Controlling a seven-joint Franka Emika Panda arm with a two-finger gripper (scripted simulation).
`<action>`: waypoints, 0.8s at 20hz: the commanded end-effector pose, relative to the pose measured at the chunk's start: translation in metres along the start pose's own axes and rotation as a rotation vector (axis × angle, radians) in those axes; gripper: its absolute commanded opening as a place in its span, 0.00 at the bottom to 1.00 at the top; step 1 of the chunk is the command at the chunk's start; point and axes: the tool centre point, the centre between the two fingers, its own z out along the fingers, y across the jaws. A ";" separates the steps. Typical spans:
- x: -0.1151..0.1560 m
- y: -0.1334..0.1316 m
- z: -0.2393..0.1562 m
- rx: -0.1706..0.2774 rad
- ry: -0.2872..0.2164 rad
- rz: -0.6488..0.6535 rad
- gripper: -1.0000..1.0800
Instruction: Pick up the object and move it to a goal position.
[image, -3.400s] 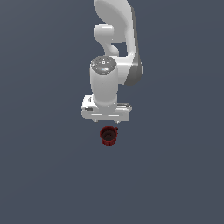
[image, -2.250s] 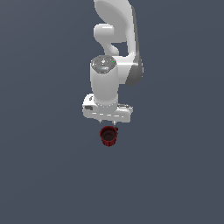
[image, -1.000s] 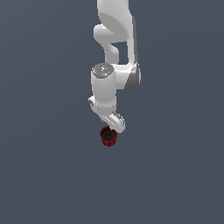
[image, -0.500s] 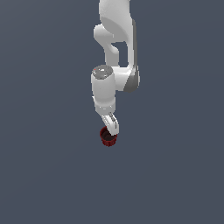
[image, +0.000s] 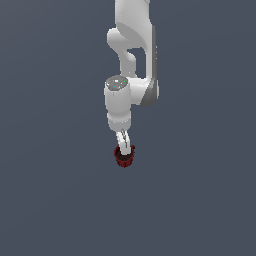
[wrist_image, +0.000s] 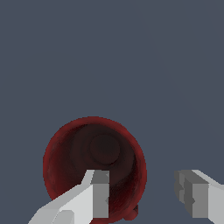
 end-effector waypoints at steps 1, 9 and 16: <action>0.000 0.001 0.001 0.002 0.002 0.028 0.62; 0.001 0.001 0.003 0.003 0.003 0.042 0.62; 0.001 0.002 0.023 0.004 0.003 0.046 0.62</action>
